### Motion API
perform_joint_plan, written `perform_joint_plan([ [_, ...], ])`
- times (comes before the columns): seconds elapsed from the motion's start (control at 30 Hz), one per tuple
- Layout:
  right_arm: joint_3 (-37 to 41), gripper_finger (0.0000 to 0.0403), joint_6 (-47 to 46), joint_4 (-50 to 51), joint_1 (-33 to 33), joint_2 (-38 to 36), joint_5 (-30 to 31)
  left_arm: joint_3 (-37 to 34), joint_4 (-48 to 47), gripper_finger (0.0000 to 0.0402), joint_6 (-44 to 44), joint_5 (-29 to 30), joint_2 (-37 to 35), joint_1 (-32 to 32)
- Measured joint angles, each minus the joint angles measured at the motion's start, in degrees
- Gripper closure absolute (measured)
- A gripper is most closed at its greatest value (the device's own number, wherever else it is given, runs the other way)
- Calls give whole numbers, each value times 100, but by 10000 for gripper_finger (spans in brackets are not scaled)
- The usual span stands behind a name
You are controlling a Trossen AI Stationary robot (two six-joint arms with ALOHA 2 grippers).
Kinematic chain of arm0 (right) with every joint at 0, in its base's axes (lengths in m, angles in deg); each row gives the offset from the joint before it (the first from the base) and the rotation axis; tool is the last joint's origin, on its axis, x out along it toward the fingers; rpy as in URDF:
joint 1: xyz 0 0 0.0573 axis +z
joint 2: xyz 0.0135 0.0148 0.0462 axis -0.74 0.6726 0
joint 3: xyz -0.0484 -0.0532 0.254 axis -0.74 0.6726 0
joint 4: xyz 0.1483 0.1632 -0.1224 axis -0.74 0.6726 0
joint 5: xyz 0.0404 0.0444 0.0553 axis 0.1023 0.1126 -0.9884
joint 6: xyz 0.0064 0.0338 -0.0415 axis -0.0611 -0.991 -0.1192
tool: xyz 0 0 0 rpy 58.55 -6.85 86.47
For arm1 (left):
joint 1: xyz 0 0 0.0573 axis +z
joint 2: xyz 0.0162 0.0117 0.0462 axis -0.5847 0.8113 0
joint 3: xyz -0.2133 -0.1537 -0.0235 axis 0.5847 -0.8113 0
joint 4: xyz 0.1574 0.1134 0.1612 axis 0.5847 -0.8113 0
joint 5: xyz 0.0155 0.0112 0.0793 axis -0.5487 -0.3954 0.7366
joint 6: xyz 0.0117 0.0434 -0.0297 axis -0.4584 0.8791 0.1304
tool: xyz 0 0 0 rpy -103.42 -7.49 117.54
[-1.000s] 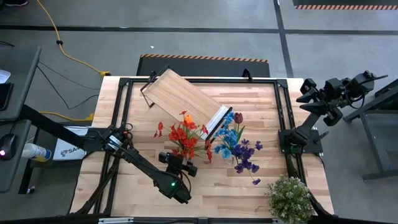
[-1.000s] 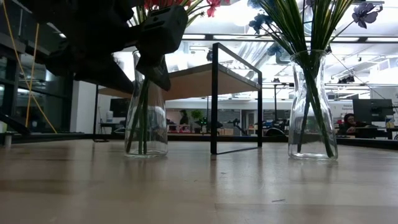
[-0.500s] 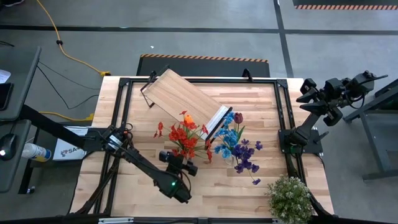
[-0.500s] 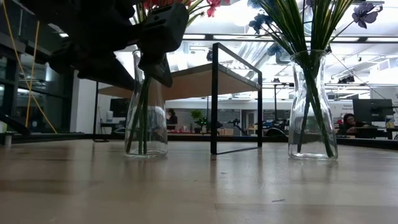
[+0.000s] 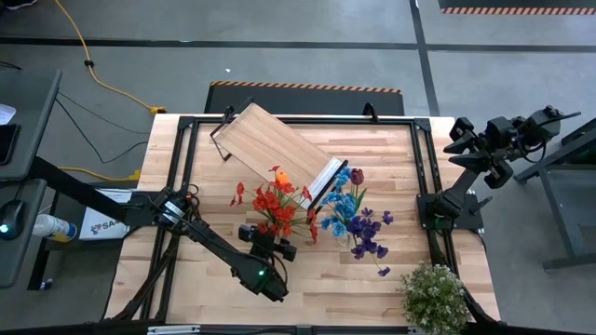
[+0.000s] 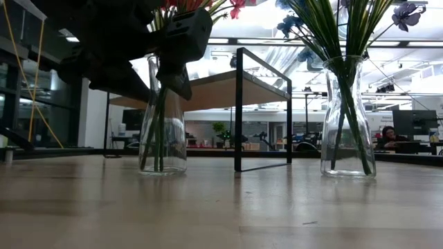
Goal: Pick and place flowers into a vace then onto a shelf
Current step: Put the left transparent flower vase on the shelf
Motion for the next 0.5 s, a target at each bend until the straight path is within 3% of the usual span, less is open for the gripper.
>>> perform_joint_plan([
  [0.27,0,273,103,1,0,0,2,4,-13,188,-35,-90,-2,-3],
  [0.5,0,273,105,1,0,1,2,4,-7,194,-38,-80,-2,-3],
])
